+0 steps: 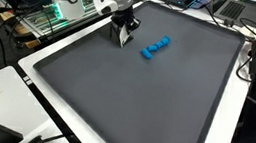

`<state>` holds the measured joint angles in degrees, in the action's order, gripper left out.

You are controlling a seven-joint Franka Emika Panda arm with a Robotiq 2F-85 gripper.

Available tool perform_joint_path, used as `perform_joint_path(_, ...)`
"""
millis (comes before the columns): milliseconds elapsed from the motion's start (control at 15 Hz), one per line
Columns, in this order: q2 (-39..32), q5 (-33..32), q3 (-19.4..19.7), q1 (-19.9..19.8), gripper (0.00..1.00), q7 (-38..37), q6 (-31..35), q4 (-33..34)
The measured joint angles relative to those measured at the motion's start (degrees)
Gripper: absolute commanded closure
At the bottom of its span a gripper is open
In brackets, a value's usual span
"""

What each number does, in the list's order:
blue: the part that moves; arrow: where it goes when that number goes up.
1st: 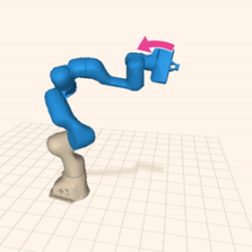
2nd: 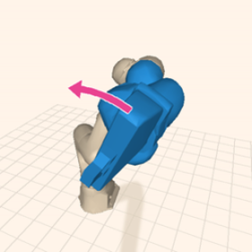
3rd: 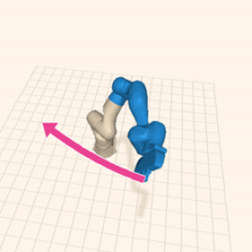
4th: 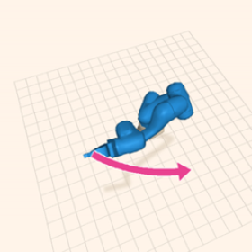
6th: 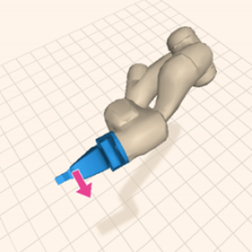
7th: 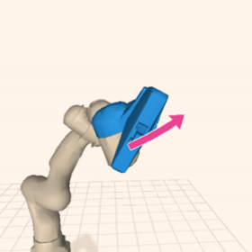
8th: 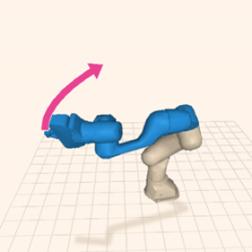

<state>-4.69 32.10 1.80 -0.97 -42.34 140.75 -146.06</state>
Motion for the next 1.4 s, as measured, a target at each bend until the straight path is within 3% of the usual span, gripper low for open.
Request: perform_joint_path(1400, 0.0, 1.1, -0.1, 0.1, 0.99, -2.3, 2.0, -0.7)
